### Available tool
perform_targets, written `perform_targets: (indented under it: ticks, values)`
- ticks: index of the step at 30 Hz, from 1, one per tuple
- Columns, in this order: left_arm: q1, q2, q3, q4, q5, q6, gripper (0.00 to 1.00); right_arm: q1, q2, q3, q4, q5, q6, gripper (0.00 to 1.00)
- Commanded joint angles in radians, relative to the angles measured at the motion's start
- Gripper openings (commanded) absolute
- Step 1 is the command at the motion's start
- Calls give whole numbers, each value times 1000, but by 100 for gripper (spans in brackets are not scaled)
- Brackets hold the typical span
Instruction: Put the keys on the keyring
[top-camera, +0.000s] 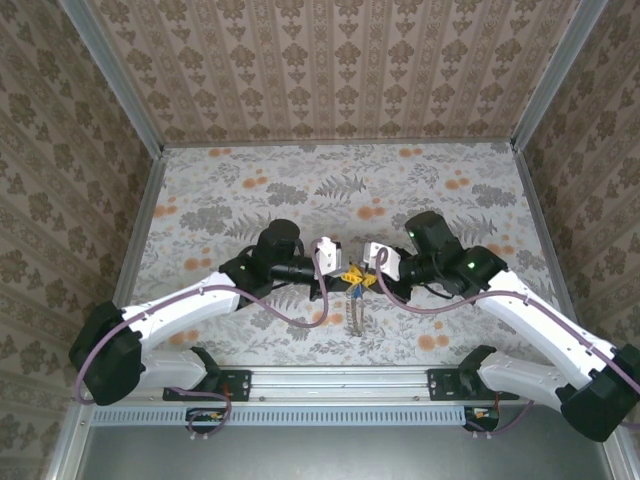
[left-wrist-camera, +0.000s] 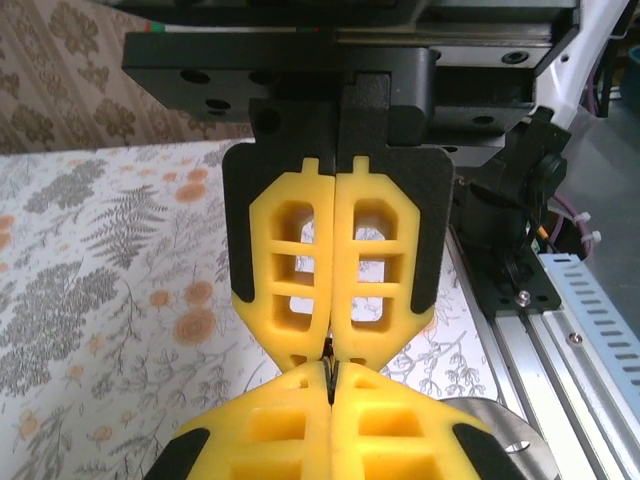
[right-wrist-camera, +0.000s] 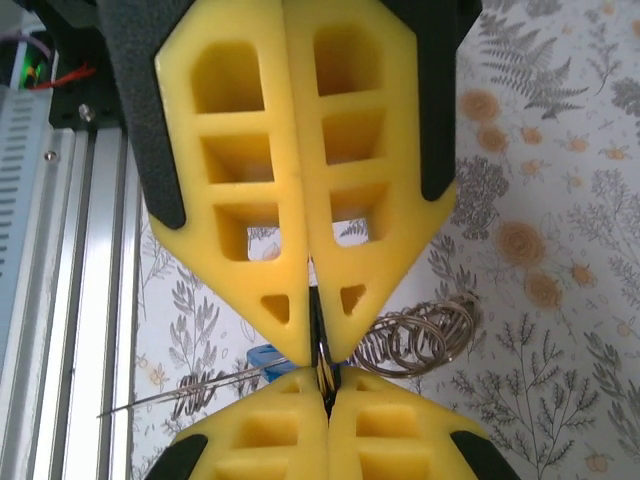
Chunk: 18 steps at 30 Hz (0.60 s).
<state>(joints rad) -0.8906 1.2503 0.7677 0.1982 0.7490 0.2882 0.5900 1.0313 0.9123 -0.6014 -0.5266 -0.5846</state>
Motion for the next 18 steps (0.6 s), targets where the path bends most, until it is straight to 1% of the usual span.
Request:
perform_targets:
  ticks: [1,2,3,4,6,9,10,11,12,14,15,18]
  values:
    - [-7,-14,-26,89,67,-24,0,-47,-57,-36,142,-128,68,4]
    - [-6,-20,-35,101,70,-24,0,-61,-68,-48,151,-150,77,4]
    - [-4,-25,-43,115,65,-30,0,-74,-75,-55,156,-174,79,0]
    - [-4,-29,-49,119,54,-35,0,-87,-80,-62,161,-204,85,0]
    - [-4,-28,-30,73,45,-24,0,-99,-88,-70,175,-231,99,0]
    - [-5,-11,13,-36,36,-3,0,-99,-98,-79,204,-230,104,0]
    - [-8,-1,28,-77,20,1,6,-98,-99,-76,204,-228,98,0]
    - [-15,11,50,-126,4,19,10,-97,-99,-71,202,-224,92,0]
    - [-22,21,73,-177,-9,45,10,-98,-99,-66,196,-221,85,0]
    - [-44,44,117,-260,-36,88,10,-94,-93,-47,170,-211,63,0]
    - [-50,52,126,-275,-46,99,9,-94,-90,-40,158,-208,55,0]
    - [-63,63,131,-263,-72,102,7,-91,-89,-34,150,-203,46,0]
